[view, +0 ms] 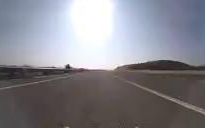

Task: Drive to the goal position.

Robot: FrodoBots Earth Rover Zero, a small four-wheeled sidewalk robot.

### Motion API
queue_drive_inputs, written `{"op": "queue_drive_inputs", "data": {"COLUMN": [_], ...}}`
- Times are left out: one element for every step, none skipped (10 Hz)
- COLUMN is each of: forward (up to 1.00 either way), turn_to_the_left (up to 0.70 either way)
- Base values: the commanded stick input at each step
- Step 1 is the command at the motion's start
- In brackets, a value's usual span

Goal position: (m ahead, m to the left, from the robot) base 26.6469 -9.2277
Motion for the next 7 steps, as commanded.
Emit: {"op": "queue_drive_inputs", "data": {"forward": [1.0, 1.0, 1.0, 1.0, 1.0, 1.0, 1.0], "turn_to_the_left": [0.0, 0.0, 0.0, 0.0, 0.0, 0.0, 0.0]}}
